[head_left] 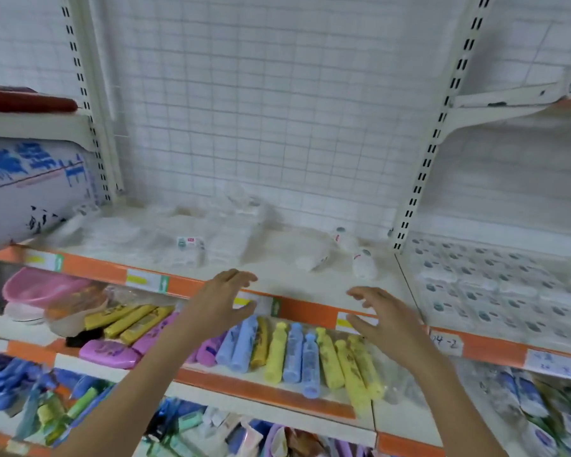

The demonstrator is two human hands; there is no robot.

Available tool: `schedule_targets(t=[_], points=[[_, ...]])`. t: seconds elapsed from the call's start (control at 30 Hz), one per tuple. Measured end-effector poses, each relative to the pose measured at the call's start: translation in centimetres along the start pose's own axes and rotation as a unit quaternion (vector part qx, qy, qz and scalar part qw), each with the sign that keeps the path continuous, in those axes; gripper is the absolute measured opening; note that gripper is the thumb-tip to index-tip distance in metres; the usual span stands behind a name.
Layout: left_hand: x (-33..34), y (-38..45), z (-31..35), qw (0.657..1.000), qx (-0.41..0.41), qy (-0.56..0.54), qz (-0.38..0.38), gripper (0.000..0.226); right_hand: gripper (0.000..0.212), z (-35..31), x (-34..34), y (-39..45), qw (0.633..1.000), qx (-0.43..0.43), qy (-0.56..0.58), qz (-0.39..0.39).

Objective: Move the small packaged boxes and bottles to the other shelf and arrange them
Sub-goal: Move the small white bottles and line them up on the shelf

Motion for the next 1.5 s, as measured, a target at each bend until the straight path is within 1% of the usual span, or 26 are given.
schedule_targets(t=[0.03,0.1,0.17,0.23,0.27,0.33,0.37,0.43,0.5,0.6,0.63,0.73,0.83,0.93,1.0,1.1,1.13,1.23,1.3,1.43,1.5], points=[[-0.3,2.3,0.0,1.0,0.01,-0.004,0.008,0.068,0.037,0.6,-0.7,2.1,1.0,0.0,-0.006,0.013],[-0.6,6.9,-0.1,1.0,0.021,-0.017,0.013,0.071,0.036,1.9,-1.6,6.6,0.999,0.005,-0.02,0.033],[0.3,11.1,-0.2,0.999,0.021,-0.034,-0.009,0.069,0.035,3.6,-1.7,11.0,0.999,0.021,-0.02,0.041],[2.5,14.4,-0.7,0.997,0.005,-0.036,-0.066,0.062,0.035,5.6,-0.9,14.9,0.998,0.048,-0.023,0.026],[4.0,15.5,-1.1,0.994,-0.01,-0.029,-0.102,0.065,0.036,6.5,-0.3,16.5,0.998,0.062,-0.03,0.008],[7.4,17.3,-2.1,0.983,-0.036,-0.012,-0.179,0.083,0.04,8.9,1.3,19.5,0.994,0.091,-0.049,-0.021],[8.8,17.8,-2.4,0.978,-0.04,-0.007,-0.206,0.092,0.043,9.9,2.2,20.7,0.992,0.102,-0.065,-0.035],[11.3,18.7,-2.7,0.972,-0.037,0.0,-0.232,0.101,0.049,11.3,3.8,22.6,0.986,0.115,-0.104,-0.063],[12.8,19.7,-3.1,0.972,-0.035,-0.015,-0.23,0.094,0.056,12.1,4.8,23.9,0.982,0.129,-0.109,-0.079],[13.2,21.9,-4.2,0.974,-0.022,-0.075,-0.212,0.067,0.062,13.2,5.7,25.0,0.981,0.161,-0.069,-0.087],[13.1,22.6,-4.7,0.972,-0.015,-0.091,-0.214,0.061,0.062,13.5,5.9,25.2,0.979,0.172,-0.056,-0.092],[12.1,24.6,-5.9,0.972,0.0,-0.105,-0.209,0.052,0.061,14.3,6.4,25.7,0.974,0.201,-0.009,-0.104],[11.2,26.7,-7.1,0.973,0.005,-0.115,-0.198,0.05,0.058,14.7,6.7,26.0,0.966,0.226,0.031,-0.125],[9.9,28.9,-7.9,0.975,0.018,-0.11,-0.191,0.05,0.055,15.0,6.5,26.0,0.959,0.246,0.088,-0.111],[9.0,30.1,-8.2,0.976,0.018,-0.104,-0.192,0.051,0.051,15.1,5.8,26.1,0.959,0.244,0.116,-0.091],[8.0,31.7,-9.0,0.971,-0.01,-0.11,-0.21,0.044,0.048,14.4,4.7,26.3,0.96,0.221,0.16,-0.071],[7.8,32.1,-9.2,0.97,-0.013,-0.098,-0.222,0.042,0.047,14.1,4.5,26.4,0.96,0.211,0.169,-0.069],[7.2,33.0,-9.8,0.964,-0.013,-0.033,-0.265,0.041,0.048,12.7,4.5,26.8,0.963,0.182,0.176,-0.095],[7.2,33.0,-10.1,0.958,-0.018,-0.026,-0.285,0.042,0.052,11.3,4.8,27.2,0.967,0.154,0.169,-0.115],[8.0,32.3,-10.9,0.957,-0.001,-0.017,-0.291,0.044,0.058,9.1,5.6,27.3,0.97,0.135,0.151,-0.138],[8.0,32.0,-11.0,0.959,0.002,-0.027,-0.282,0.046,0.056,8.2,6.2,26.9,0.969,0.128,0.154,-0.144]])
Point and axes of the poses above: each hand's wrist, its own y-axis towards the middle knuckle, its own x-axis out of the palm, z = x × y, the point moved 6 cm from there along y, towards the middle knuckle, and after that the axes turned 9 degrees about -y, right-handed, at the moved point
